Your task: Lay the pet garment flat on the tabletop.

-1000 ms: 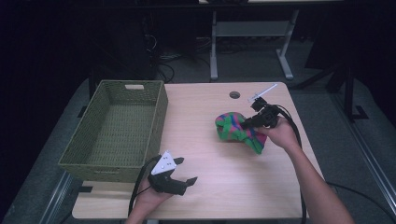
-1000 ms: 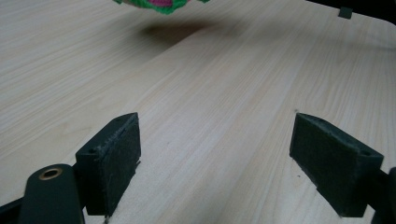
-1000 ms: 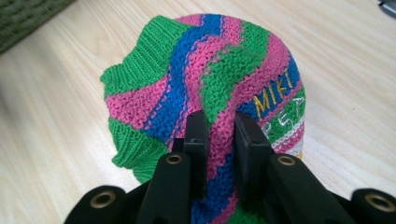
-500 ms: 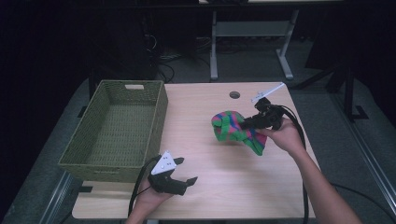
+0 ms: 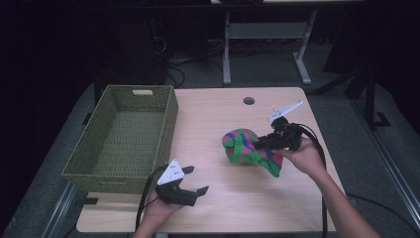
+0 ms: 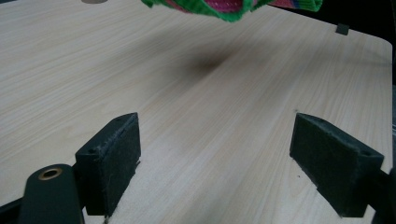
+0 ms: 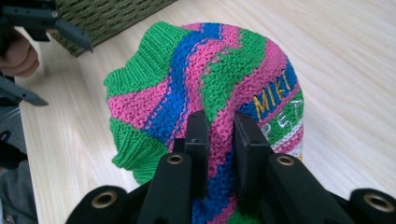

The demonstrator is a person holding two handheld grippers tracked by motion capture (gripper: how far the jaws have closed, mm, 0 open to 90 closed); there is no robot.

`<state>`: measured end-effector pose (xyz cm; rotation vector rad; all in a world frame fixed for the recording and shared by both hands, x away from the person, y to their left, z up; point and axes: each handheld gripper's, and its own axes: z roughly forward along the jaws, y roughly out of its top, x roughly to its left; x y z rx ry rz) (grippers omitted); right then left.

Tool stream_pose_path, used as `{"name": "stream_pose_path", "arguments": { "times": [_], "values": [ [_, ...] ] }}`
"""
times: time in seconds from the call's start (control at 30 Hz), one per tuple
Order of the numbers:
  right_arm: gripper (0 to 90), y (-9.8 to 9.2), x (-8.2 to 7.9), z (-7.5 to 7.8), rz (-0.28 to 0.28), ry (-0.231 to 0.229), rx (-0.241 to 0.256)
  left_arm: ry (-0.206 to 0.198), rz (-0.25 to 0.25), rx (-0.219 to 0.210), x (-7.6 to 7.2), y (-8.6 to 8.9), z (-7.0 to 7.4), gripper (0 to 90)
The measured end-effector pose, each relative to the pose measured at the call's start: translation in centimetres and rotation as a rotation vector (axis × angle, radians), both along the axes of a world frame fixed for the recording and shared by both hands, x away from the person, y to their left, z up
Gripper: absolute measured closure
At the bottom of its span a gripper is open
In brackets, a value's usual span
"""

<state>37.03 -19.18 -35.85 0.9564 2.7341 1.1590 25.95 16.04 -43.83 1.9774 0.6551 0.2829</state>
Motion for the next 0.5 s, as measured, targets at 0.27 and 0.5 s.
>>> {"name": "stream_pose_path", "arguments": {
  "times": [0.27, 0.5],
  "values": [
    [77.3, 0.0, -1.7, -0.8, 0.022, -0.009, 0.013, 0.001, -0.008, 0.008, -0.1, -0.1, 0.0, 15.8],
    [77.3, 0.6, -2.6, -1.6, 0.041, -0.01, 0.003, -0.008, 0.0, 0.0, -0.1, 0.0, 0.0, 15.8]
  ]
}}
